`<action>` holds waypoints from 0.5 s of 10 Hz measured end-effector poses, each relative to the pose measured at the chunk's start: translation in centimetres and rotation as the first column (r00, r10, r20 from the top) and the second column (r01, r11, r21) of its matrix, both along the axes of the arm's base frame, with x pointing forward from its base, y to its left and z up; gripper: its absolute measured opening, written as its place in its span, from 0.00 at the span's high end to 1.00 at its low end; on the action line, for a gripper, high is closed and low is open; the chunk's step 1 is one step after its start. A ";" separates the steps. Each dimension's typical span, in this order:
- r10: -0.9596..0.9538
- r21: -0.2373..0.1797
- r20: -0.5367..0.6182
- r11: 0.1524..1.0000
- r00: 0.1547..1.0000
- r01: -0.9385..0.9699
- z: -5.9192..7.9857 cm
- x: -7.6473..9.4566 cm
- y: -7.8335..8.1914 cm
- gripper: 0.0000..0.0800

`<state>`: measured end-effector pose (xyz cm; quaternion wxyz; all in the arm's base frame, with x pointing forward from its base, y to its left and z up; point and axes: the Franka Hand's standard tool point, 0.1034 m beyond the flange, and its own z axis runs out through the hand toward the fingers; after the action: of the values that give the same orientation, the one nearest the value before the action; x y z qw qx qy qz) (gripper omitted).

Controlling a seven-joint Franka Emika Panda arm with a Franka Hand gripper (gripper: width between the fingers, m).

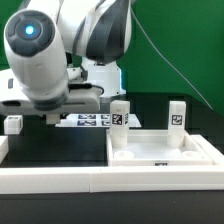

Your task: Assemble square table

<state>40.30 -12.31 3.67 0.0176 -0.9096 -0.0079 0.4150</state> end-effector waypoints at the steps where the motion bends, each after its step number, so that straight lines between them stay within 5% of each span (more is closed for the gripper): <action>1: 0.000 -0.003 0.009 1.000 1.000 0.000 0.9 0.7 0.7 0.64; 3: 0.030 0.017 0.056 0.999 0.998 -0.031 2.5 2.7 1.6 0.64; 5: 0.056 0.034 0.115 0.998 0.992 -0.061 2.3 3.0 1.2 0.64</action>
Offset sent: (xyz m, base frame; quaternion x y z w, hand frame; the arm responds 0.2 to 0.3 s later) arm 0.0118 -0.0071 0.0142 -0.0213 0.0919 -0.1203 0.9882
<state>43.26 -11.09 5.92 0.0219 -0.9307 -0.0433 0.3626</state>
